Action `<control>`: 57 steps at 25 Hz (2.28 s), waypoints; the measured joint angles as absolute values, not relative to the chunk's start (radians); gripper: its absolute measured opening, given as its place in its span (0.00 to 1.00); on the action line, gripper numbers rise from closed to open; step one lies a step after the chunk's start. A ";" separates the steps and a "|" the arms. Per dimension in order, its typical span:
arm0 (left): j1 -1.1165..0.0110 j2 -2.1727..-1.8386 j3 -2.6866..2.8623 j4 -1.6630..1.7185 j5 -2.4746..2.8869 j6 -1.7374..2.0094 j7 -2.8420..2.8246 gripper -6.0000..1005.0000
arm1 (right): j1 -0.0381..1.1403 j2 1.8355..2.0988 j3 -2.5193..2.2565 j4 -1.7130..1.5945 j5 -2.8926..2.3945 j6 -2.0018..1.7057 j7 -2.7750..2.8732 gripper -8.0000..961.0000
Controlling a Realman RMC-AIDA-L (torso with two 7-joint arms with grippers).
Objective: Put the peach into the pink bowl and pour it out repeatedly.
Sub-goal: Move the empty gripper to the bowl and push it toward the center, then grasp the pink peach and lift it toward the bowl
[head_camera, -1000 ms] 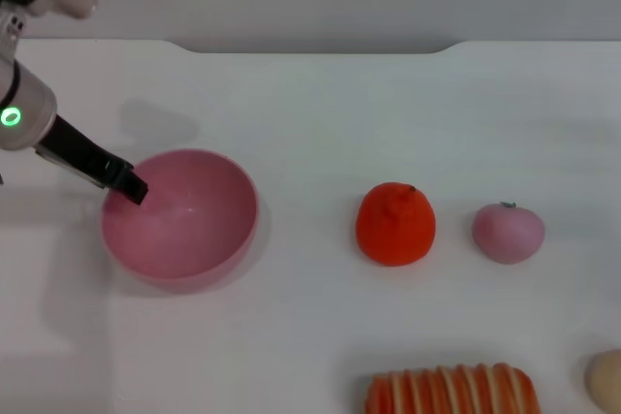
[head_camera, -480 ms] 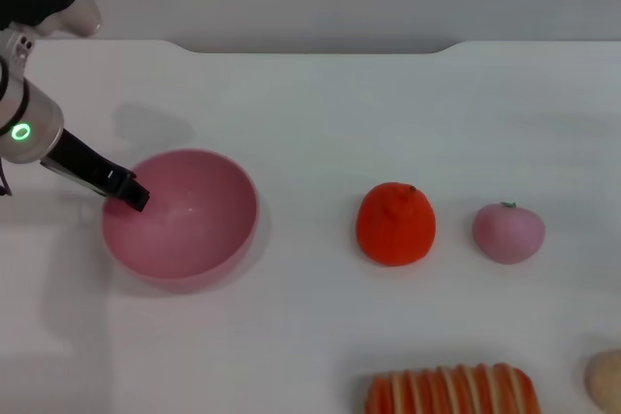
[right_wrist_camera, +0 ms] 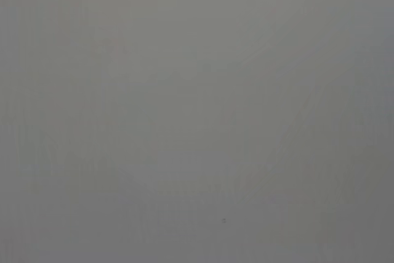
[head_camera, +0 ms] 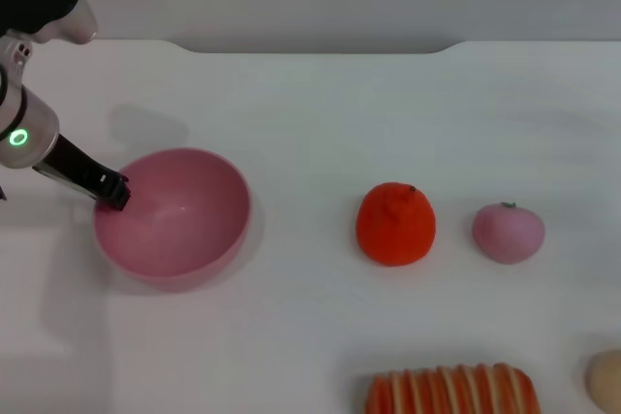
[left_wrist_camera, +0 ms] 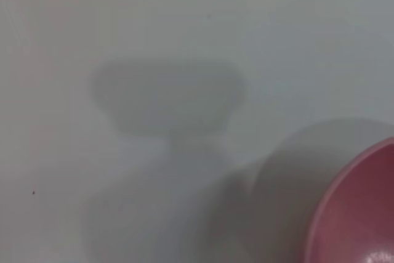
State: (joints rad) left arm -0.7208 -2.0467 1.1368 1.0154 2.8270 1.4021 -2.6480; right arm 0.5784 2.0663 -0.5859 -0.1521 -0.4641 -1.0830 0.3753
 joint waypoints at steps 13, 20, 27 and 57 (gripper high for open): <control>-0.717 -2.045 1.143 1.020 2.830 1.392 -2.644 0.06 | 0.564 2.052 -0.600 -0.206 -0.592 -1.081 0.592 0.53; -0.750 -2.048 1.136 1.033 2.826 1.326 -2.635 0.05 | 0.505 1.958 -0.714 -0.582 -1.226 -1.247 1.499 0.53; -0.832 -2.049 1.073 1.040 2.818 1.337 -2.635 0.05 | 0.588 1.931 -0.718 -1.064 -1.903 -1.571 2.045 0.53; -0.974 -2.055 1.023 1.074 2.745 1.365 -2.619 0.04 | 0.804 2.073 -1.043 -0.969 -2.779 -1.562 2.303 0.49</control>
